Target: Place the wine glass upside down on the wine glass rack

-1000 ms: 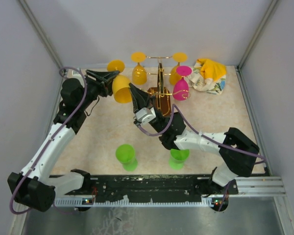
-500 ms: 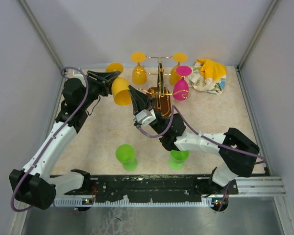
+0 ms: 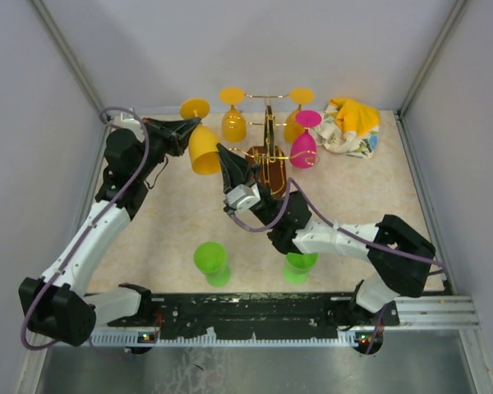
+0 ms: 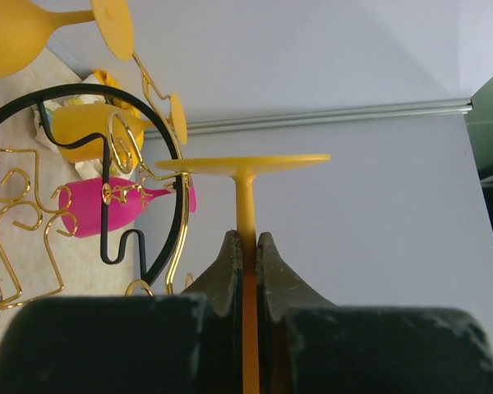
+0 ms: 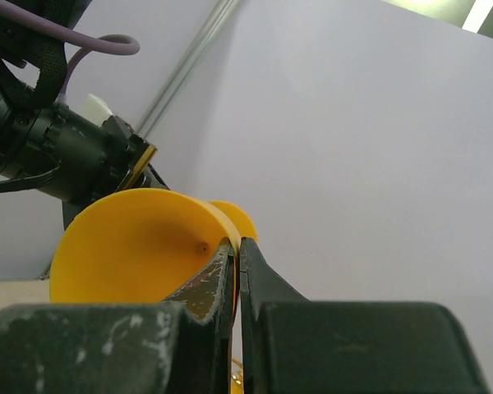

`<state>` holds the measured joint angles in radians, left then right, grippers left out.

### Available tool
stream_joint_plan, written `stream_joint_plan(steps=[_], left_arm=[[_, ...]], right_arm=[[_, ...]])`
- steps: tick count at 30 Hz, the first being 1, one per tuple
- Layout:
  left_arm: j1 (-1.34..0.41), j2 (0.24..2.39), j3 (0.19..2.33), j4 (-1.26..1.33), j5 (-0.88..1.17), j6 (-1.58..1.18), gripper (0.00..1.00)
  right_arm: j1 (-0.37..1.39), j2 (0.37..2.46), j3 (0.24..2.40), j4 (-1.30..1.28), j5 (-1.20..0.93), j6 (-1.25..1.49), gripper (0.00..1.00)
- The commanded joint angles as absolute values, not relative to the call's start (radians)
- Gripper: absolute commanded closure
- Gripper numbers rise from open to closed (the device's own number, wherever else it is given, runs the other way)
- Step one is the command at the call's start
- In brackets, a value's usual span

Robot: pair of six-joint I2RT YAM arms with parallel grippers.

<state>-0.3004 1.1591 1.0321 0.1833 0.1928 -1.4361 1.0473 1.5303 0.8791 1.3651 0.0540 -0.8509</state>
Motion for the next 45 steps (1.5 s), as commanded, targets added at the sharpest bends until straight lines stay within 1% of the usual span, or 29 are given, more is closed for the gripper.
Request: stream_joint_plan(steps=[1, 6, 7, 8, 12, 14, 20, 24, 27, 31, 33, 36, 38, 41, 45], left_arm=[[-0.301, 1.193, 1.033, 0.310, 0.297, -1.384, 1.00], [-0.295, 1.202, 1.033, 0.335, 0.321, -1.371, 1.00], [-0.293, 1.198, 1.035, 0.339, 0.317, -1.352, 1.00], [-0.289, 1.191, 1.039, 0.340, 0.313, -1.329, 1.00], [-0.259, 1.166, 1.051, 0.356, 0.305, -1.216, 1.00], [-0.237, 1.160, 1.064, 0.364, 0.310, -1.153, 1.00], [-0.141, 1.167, 1.114, 0.372, 0.344, -1.034, 1.00], [-0.085, 1.193, 1.152, 0.364, 0.406, -0.957, 1.00], [-0.050, 1.202, 1.172, 0.358, 0.466, -0.888, 1.00], [-0.042, 1.188, 1.207, 0.234, 0.483, -0.640, 1.00], [-0.043, 1.161, 1.175, 0.201, 0.454, -0.549, 1.00], [-0.042, 1.108, 1.076, 0.228, 0.382, -0.444, 1.00], [-0.044, 1.082, 0.992, 0.278, 0.364, -0.393, 1.00], [-0.052, 1.061, 0.877, 0.406, 0.365, -0.361, 1.00], [-0.120, 1.085, 0.764, 0.610, 0.354, -0.309, 1.00]], right_arm=[[1.063, 1.491, 0.873, 1.375, 0.071, -0.859, 1.00], [1.063, 1.492, 0.868, 1.388, 0.091, -0.868, 1.00], [1.063, 1.492, 0.868, 1.388, 0.098, -0.873, 0.99], [1.063, 1.486, 0.866, 1.384, 0.112, -0.878, 0.96], [1.063, 1.459, 0.859, 1.355, 0.147, -0.890, 0.96], [1.063, 1.446, 0.855, 1.344, 0.150, -0.903, 0.93], [1.062, 1.395, 0.838, 1.267, 0.166, -0.947, 0.70], [1.062, 1.338, 0.815, 1.232, 0.206, -0.953, 0.60], [1.062, 1.276, 0.805, 1.207, 0.283, -0.928, 0.46], [1.059, 1.192, 0.853, 1.008, 0.438, -0.854, 0.36], [1.058, 1.154, 0.865, 0.942, 0.519, -0.815, 0.31], [1.051, 1.082, 0.883, 0.815, 0.608, -0.717, 0.25], [1.039, 1.029, 0.897, 0.714, 0.635, -0.614, 0.17], [1.014, 0.947, 0.919, 0.550, 0.607, -0.440, 0.01], [1.002, 0.884, 0.936, 0.441, 0.586, -0.332, 0.01]])
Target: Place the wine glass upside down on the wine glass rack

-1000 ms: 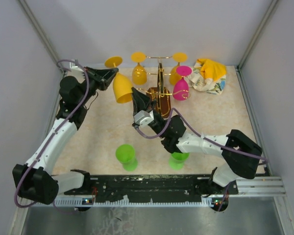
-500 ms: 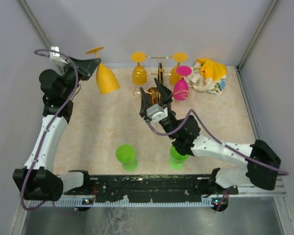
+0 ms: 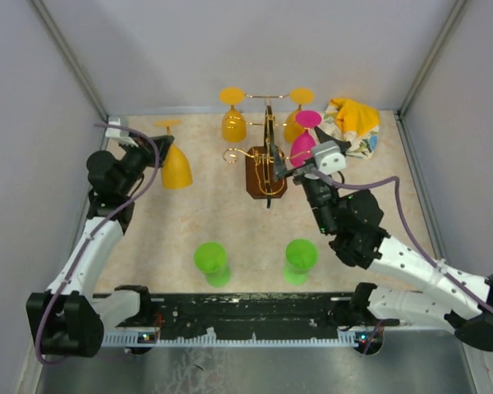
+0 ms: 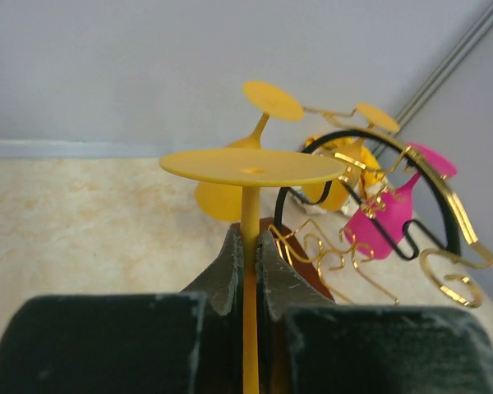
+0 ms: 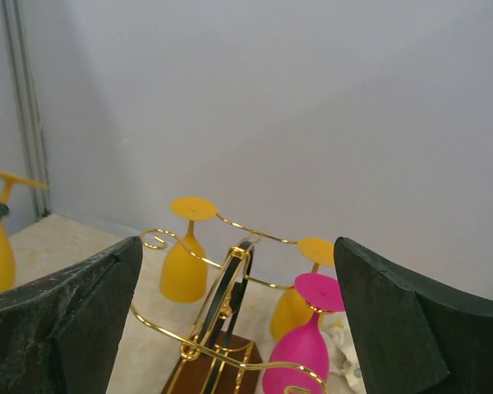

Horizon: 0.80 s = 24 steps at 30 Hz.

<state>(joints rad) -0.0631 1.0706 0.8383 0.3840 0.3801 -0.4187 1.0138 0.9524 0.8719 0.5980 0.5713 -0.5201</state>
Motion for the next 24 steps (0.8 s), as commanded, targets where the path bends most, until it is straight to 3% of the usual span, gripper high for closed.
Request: stream_joint_plan(steps=[1, 9, 24], left_arm=[[-0.155, 1.101, 0.750, 0.641, 0.333, -0.276, 1.00], [-0.297, 1.248, 0.614, 1.113, 0.272, -0.197, 1.00], [-0.350, 1.481, 0.589, 1.506, 0.361, -0.236, 1.00]], right_arm=[[1.001, 0.875, 0.936, 0.427, 0.587, -0.323, 0.01], [0.991, 0.835, 0.926, 0.362, 0.608, -0.331, 0.01], [0.968, 0.775, 0.878, 0.356, 0.648, -0.390, 0.01]])
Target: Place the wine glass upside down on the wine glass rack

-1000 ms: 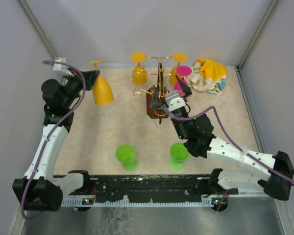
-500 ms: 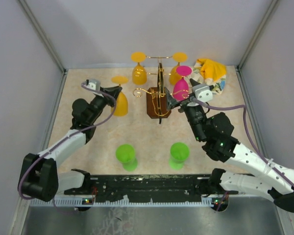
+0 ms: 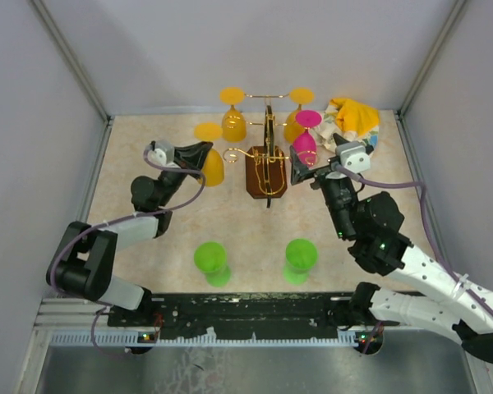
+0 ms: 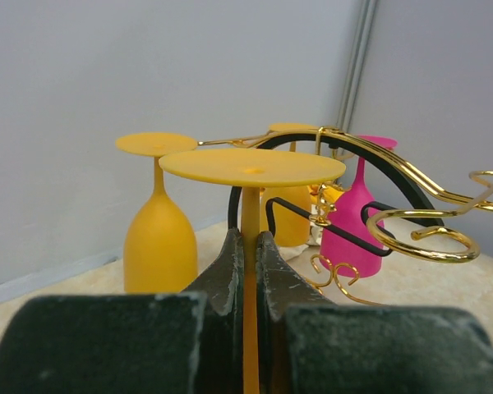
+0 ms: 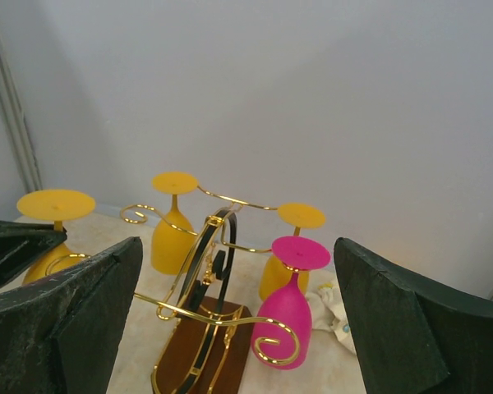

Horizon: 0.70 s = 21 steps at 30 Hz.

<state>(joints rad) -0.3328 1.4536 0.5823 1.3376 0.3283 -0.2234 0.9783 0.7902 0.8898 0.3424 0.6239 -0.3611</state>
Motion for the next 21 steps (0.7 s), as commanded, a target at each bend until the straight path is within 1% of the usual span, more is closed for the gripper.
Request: stream_joint_plan(steps=[1, 8, 15, 21], left_arm=[[-0.352, 1.490, 0.595, 1.512, 0.362, -0.236, 1.00], [-0.366, 1.576, 0.665, 1.540, 0.426, -0.246, 1.00], [-0.366, 1.665, 0.738, 1.569, 0.527, -0.313, 1.00], [-0.364, 1.711, 0.790, 1.549, 0.605, -0.329, 1.00]], right_arm=[[0.968, 0.774, 0.877, 0.357, 0.649, -0.392, 0.01], [0.968, 0.761, 0.879, 0.348, 0.635, -0.402, 0.01], [0.968, 0.743, 0.875, 0.327, 0.648, -0.403, 0.01], [0.967, 0.740, 0.874, 0.323, 0.653, -0.408, 0.01]])
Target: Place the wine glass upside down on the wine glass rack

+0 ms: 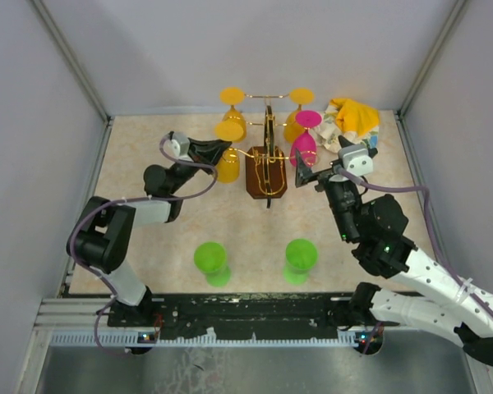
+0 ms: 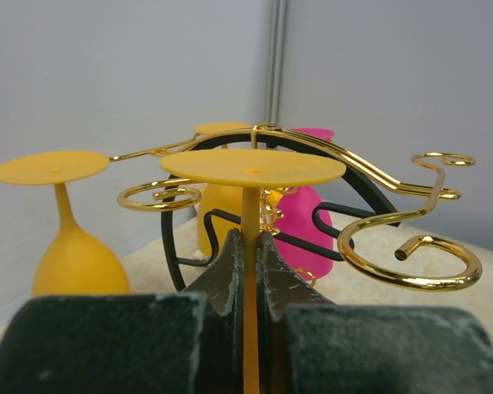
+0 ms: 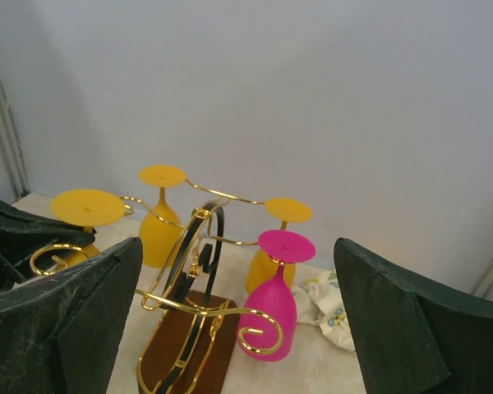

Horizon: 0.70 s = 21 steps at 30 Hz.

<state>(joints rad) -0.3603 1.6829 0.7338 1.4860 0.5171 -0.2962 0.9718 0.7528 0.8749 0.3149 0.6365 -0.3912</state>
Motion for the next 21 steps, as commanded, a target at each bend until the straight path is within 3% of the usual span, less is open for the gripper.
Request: stream_joint_plan(steps=[1, 21], left_arm=[[-0.361, 1.722, 0.805, 1.542, 0.626, -0.341, 1.00], [-0.274, 1.981, 1.074, 1.643, 0.840, -0.565, 1.00]], right_arm=[[0.968, 0.740, 0.874, 0.320, 0.656, -0.410, 0.01], [0.967, 0.707, 0.874, 0.291, 0.691, -0.414, 0.01]])
